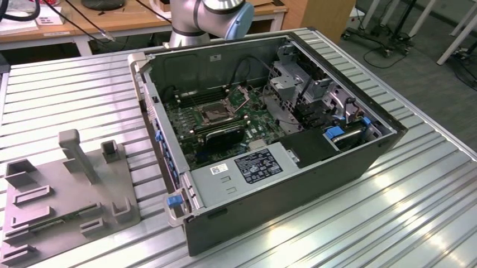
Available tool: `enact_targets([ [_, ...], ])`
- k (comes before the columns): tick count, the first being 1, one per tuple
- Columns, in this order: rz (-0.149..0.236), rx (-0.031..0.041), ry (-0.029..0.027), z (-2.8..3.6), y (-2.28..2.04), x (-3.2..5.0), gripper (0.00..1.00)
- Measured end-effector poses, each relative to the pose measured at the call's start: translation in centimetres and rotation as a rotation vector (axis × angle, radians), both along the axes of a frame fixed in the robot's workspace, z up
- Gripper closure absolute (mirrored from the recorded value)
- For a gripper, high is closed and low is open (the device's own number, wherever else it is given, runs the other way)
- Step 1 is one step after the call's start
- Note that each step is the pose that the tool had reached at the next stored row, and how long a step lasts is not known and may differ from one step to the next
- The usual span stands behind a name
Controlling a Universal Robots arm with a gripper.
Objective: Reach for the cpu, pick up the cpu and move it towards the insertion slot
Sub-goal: 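Pick up the cpu and move it towards the insertion slot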
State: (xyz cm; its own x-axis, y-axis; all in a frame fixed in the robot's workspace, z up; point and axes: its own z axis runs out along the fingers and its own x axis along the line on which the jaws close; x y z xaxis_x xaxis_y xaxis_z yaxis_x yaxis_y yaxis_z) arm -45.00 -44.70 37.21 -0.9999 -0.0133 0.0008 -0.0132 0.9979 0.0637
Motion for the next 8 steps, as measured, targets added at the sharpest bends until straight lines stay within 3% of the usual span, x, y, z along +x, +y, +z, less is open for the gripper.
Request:
enact_targets([
  [8,0.000,0.0000,0.0000,0.00,0.00,0.46,0.45],
])
